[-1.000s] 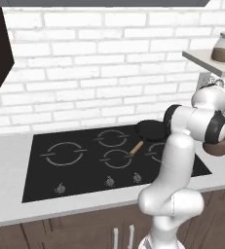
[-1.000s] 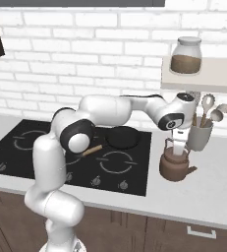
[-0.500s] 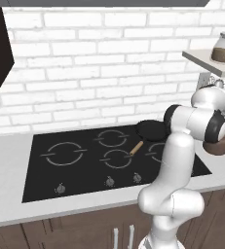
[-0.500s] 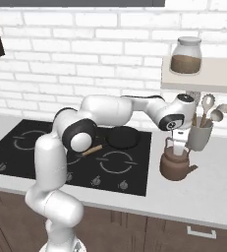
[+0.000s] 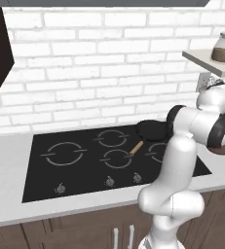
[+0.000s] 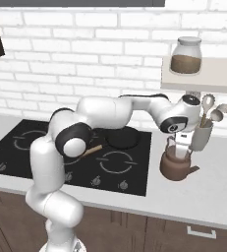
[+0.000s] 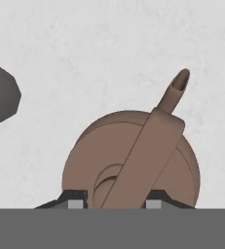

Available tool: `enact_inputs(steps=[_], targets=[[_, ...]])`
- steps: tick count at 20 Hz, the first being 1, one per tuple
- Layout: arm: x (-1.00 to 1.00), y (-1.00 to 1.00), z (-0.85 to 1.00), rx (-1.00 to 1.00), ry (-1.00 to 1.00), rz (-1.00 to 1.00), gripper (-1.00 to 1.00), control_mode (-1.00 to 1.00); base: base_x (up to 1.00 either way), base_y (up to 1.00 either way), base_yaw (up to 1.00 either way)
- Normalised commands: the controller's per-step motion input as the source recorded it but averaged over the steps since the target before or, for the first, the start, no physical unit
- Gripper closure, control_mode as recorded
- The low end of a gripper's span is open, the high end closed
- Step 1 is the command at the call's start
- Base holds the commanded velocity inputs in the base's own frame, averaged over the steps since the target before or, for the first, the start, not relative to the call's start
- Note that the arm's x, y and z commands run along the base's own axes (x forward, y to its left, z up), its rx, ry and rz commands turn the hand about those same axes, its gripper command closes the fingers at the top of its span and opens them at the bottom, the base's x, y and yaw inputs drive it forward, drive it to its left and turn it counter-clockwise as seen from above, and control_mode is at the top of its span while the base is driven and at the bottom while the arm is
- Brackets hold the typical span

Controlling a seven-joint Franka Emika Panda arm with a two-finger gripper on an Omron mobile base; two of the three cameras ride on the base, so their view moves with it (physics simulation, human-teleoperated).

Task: Pick the kettle from the counter and place it on a stove burner. Then turn the burner on.

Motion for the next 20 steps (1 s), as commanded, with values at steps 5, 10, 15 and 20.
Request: enact_inputs(steps=[5, 10, 15, 20], targets=[[-1.00, 0.28, 0.44, 0.03, -0.33, 0.01, 1.00, -1.00, 0.00, 0.00, 0.00], [-0.72, 1.00, 0.63, 0.00, -0.40, 0.00, 1.00, -1.00, 0.00, 0.00, 0.00], [-0.29, 1.00, 0.86, 0.00, -0.28, 0.00, 1.00, -1.00, 0.00, 0.00, 0.00], [-0.22, 1.00, 0.81, 0.00, -0.20, 0.00, 1.00, -1.00, 0.00, 0.00, 0.00]])
